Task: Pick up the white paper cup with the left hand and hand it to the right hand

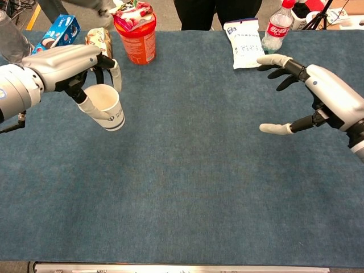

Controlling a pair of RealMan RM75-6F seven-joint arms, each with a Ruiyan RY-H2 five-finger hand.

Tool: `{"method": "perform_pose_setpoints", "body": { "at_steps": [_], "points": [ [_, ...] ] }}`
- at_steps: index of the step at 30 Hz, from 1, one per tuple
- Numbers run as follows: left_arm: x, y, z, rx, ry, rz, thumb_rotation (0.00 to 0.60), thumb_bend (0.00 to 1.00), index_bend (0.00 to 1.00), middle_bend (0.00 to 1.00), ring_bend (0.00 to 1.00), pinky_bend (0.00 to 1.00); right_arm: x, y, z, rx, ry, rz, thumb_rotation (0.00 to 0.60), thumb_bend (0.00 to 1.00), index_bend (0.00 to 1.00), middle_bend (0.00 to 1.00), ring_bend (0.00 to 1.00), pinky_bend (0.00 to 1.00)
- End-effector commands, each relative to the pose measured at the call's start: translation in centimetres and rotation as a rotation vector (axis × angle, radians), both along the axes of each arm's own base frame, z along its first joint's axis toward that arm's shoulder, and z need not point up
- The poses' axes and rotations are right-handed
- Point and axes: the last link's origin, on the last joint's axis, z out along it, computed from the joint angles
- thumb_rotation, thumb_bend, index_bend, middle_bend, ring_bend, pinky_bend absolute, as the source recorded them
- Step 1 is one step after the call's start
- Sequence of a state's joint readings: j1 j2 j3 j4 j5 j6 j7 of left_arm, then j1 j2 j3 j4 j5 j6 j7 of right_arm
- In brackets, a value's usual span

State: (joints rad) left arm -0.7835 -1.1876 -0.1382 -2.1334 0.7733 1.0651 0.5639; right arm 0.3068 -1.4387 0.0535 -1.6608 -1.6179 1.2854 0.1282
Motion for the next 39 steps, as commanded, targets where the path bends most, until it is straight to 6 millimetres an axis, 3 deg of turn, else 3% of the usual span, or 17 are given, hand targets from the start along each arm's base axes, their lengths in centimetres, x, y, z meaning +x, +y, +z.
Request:
{"method": "perform_pose_setpoints", "body": {
  "at_steps": [1, 7, 16, 25, 39],
  "points": [
    [0.5, 0.2, 0.0, -0.001, -0.013, 0.0, 0.6, 0.11, 0.47, 0.38, 0.44, 0.72, 0.3, -0.2, -1.1, 0.009, -0.019, -0.003, 0.6, 0.0, 0.13, 0.18, 0.23, 0.33],
    [1.6, 0.4, 0.6, -0.012, -0.05, 0.009, 0.6, 0.11, 0.47, 0.38, 0.44, 0.72, 0.6, -0.4, -3.0, 0.024, -0.069, -0.019, 0.6, 0.0, 0.0, 0.1, 0.15, 0.32],
    [3.6, 0.6, 1.1, -0.029, -0.075, -0.025, 0.6, 0.11, 0.47, 0.39, 0.44, 0.72, 1.0, -0.6, -4.7, 0.081, -0.101, -0.047, 0.6, 0.0, 0.0, 0.04, 0.09, 0.27],
    [6.6, 0.7, 0.8, -0.066, -0.118, -0.07, 0.6, 0.11, 0.47, 0.39, 0.44, 0.72, 2.7, -1.0, -6.1, 0.148, -0.282, -0.139, 0.6, 0.0, 0.0, 0.02, 0.07, 0.24],
    [8.5, 0.7, -0.1, -0.112, -0.161, -0.082, 0.6, 0.11, 0.48, 0.39, 0.44, 0.72, 4.6, -1.1, -8.4, 0.239, -0.424, -0.2, 0.6, 0.0, 0.0, 0.02, 0.07, 0.24]
  ]
}}
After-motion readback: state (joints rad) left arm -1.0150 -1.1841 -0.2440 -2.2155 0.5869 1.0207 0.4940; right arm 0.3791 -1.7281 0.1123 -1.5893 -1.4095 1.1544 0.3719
